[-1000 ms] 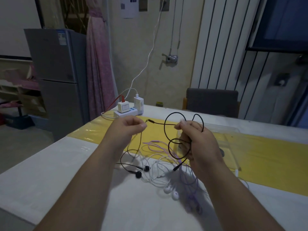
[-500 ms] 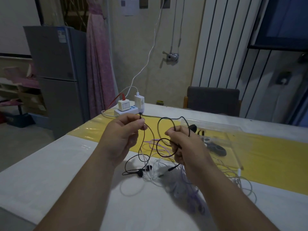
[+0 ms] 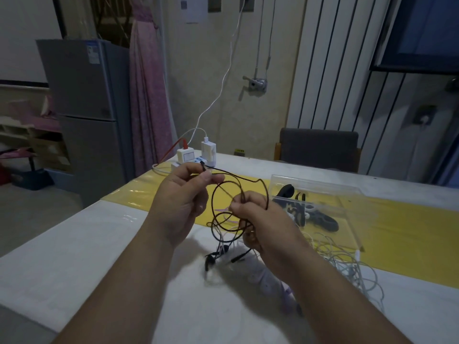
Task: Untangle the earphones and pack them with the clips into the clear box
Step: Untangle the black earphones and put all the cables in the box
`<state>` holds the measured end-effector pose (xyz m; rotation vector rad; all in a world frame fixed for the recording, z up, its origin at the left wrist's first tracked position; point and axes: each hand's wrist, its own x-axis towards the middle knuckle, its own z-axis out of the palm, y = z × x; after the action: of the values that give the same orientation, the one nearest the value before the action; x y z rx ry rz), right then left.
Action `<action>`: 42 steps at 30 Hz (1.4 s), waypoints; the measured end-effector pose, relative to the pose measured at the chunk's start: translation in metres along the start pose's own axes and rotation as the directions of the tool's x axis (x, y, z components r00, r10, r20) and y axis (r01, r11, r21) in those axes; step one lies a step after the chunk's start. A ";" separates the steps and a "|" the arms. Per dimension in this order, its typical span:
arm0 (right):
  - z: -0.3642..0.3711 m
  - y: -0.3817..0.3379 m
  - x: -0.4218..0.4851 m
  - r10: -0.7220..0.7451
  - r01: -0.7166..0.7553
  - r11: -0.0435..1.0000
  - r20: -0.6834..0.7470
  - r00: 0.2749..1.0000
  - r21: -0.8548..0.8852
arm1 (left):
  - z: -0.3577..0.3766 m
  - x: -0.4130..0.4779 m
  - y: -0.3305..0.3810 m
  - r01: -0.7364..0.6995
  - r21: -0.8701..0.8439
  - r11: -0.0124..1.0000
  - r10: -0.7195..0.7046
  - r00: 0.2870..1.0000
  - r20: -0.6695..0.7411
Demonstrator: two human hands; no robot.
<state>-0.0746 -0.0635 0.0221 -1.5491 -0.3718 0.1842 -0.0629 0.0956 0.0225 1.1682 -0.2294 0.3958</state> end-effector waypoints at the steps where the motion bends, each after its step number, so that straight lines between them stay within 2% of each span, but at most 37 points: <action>1: -0.001 -0.002 -0.001 0.002 -0.001 0.999 -0.017 1.000 0.036 | 0.000 0.000 0.000 -0.001 0.001 1.000 0.001 1.000 0.004; 5: -0.005 -0.009 -0.003 -0.044 0.049 0.993 -0.043 0.998 0.108 | 0.002 -0.001 -0.001 0.014 -0.029 0.999 -0.013 0.999 0.043; 9: -0.006 -0.007 -0.003 -0.069 0.067 0.990 0.012 0.998 0.127 | 0.001 0.001 -0.001 0.016 -0.070 0.997 -0.013 0.999 0.038; 13: -0.009 -0.008 -0.005 0.051 -0.080 0.980 0.165 0.985 0.179 | 0.000 0.003 0.001 0.024 -0.141 0.990 -0.032 0.998 -0.049; 17: -0.018 -0.011 -0.008 0.218 -0.262 0.961 0.337 0.916 0.090 | -0.003 0.006 -0.001 0.025 -0.213 0.977 -0.048 0.994 -0.100; 19: -0.022 -0.012 -0.009 0.229 -0.255 0.967 0.367 0.902 0.024 | -0.003 0.008 -0.003 0.030 -0.249 0.968 -0.065 0.989 -0.133; 23: -0.023 -0.011 -0.012 0.161 -0.163 0.986 0.373 0.914 -0.026 | -0.006 0.011 -0.006 0.020 -0.278 0.960 -0.068 0.984 -0.165; 27: -0.025 -0.014 -0.014 0.145 -0.153 0.988 0.484 0.863 -0.022 | -0.007 0.011 -0.005 0.024 -0.296 0.955 -0.097 0.968 -0.233; 32: -0.033 -0.022 -0.012 0.212 -0.272 0.959 0.436 0.875 0.078 | -0.012 0.014 -0.004 -0.011 -0.304 0.953 -0.107 0.924 -0.367; 36: -0.037 -0.021 -0.008 0.184 -0.243 0.961 0.346 0.920 0.134 | -0.016 0.016 -0.005 -0.039 -0.256 0.966 -0.095 0.867 -0.489; 42: -0.038 -0.023 -0.010 0.158 -0.155 0.987 0.332 0.930 -0.035 | -0.025 0.020 -0.007 -0.078 -0.140 0.987 -0.035 0.748 -0.663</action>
<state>-0.0734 -0.1035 0.0442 -1.5567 -0.5152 0.5768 -0.0427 0.1205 0.0147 0.8002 0.3521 0.7779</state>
